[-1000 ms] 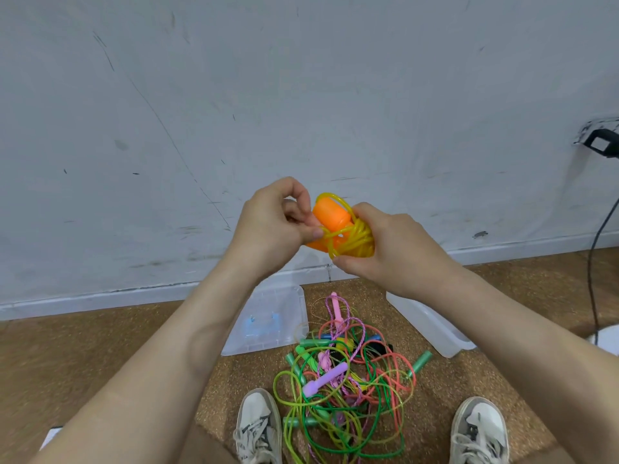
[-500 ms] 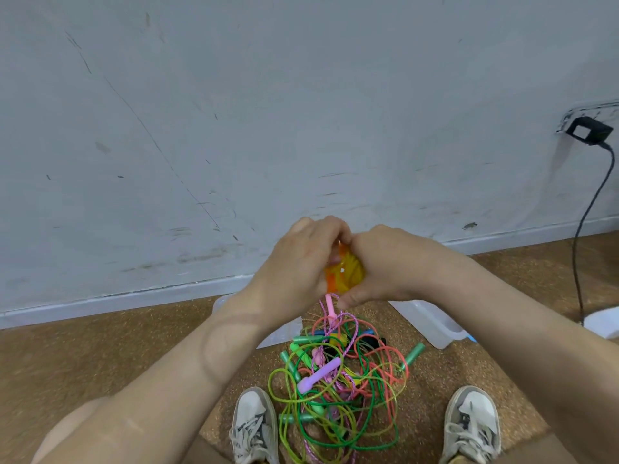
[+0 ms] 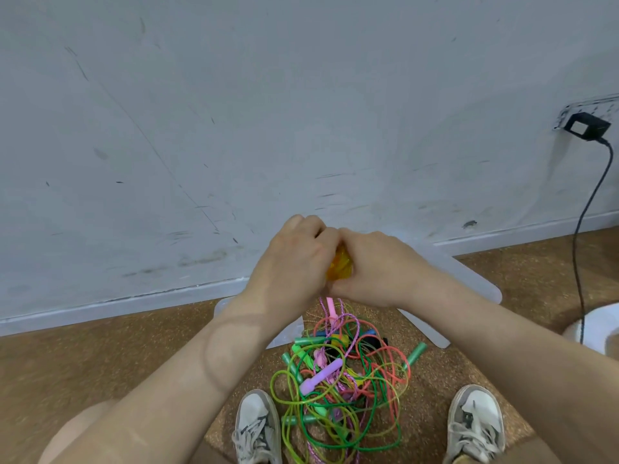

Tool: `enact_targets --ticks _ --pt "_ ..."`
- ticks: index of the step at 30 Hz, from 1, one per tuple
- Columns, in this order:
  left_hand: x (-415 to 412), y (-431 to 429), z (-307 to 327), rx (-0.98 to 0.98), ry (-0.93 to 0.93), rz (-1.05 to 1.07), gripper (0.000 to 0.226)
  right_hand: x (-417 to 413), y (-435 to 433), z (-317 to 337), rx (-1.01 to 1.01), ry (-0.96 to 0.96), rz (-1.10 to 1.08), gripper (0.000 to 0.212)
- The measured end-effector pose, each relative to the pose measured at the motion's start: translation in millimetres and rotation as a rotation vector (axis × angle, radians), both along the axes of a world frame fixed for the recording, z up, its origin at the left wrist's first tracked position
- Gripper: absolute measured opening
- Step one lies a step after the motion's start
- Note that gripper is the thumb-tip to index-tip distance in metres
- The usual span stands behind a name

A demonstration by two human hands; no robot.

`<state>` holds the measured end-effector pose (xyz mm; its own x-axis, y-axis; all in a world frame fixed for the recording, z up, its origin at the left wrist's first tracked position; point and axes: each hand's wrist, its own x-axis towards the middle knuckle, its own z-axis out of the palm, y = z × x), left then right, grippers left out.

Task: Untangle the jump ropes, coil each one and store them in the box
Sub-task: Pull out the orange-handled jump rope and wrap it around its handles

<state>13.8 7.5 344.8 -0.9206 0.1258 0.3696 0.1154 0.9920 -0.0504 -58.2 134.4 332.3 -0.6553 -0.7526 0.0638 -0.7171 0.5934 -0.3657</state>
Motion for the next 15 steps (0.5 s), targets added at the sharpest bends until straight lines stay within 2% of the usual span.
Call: enact_targets --ticks 3,5,8,15 --pt "1.0 -4.5 2.6 0.025 0.007 -0.072 0.012 1.8 -3.1 -4.5 -0.082 -0.034 0.003 0.046" --pt "3.2 -9.5 6.7 0.066 -0.053 -0.075 0.021 1.5 -1.6 -3.1 -0.109 -0.043 0.028 0.037" --pt "5.9 -15.2 9.4 0.132 -0.165 -0.079 0.021 3.5 -0.7 -1.6 -0.067 0.020 0.031 0.025" --pt "6.0 -24.4 1.4 0.318 -0.173 -0.091 0.020 0.7 1.8 -1.5 0.011 0.144 0.119 0.017"
